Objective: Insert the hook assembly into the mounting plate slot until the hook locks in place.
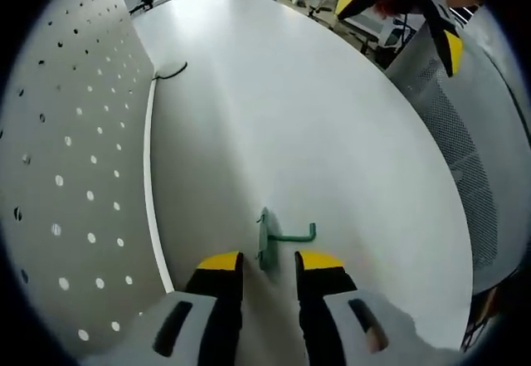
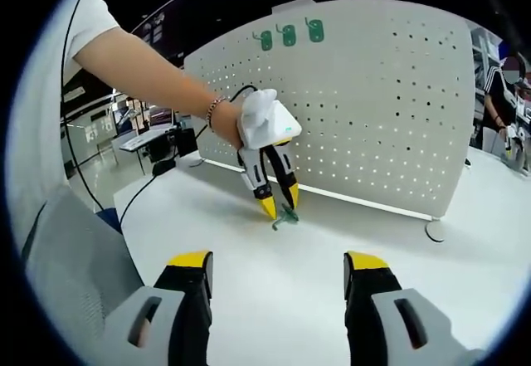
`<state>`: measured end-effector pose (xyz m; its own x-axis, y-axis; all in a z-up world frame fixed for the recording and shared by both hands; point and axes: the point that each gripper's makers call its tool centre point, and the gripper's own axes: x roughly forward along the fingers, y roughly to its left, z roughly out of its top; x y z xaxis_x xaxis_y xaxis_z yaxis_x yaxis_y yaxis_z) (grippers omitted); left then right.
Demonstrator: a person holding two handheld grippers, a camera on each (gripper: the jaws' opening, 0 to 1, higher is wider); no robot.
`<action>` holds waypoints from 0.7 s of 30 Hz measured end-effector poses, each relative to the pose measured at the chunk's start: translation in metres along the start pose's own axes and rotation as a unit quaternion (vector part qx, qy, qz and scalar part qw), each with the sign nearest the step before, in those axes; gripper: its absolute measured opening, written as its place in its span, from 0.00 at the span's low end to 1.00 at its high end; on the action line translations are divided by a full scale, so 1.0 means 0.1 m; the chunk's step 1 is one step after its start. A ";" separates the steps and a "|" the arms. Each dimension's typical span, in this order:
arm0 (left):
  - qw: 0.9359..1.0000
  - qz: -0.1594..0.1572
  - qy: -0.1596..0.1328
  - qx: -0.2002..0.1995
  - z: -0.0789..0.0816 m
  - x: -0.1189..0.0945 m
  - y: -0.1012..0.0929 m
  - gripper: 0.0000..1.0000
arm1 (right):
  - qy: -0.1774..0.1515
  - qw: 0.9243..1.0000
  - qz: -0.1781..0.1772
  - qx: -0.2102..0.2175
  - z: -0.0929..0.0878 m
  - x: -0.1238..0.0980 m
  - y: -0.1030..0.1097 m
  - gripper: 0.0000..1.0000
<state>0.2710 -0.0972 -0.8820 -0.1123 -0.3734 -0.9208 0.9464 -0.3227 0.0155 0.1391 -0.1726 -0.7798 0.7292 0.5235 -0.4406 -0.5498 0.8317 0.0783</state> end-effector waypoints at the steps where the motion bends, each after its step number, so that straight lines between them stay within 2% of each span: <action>1: 1.000 0.002 -0.001 -0.004 0.00 0.00 0.00 0.21 | 0.000 1.000 0.000 0.001 0.00 0.00 0.00 0.61; 5: 1.000 0.011 0.000 -0.010 0.01 0.01 0.02 0.18 | 0.001 1.000 -0.002 0.002 0.00 0.00 -0.01 0.61; 10: 1.000 0.028 0.001 -0.003 0.02 0.01 0.04 0.06 | 0.000 1.000 -0.003 0.005 0.00 -0.01 -0.02 0.61; 21: 0.999 0.032 -0.001 -0.007 0.02 0.01 0.05 0.03 | 0.005 1.000 -0.002 0.004 -0.02 0.00 -0.03 0.62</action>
<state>0.2754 -0.1011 -0.8818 -0.0514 -0.3950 -0.9173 0.9556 -0.2864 0.0698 0.1399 -0.1755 -0.7813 0.7271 0.5192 -0.4492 -0.5442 0.8348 0.0838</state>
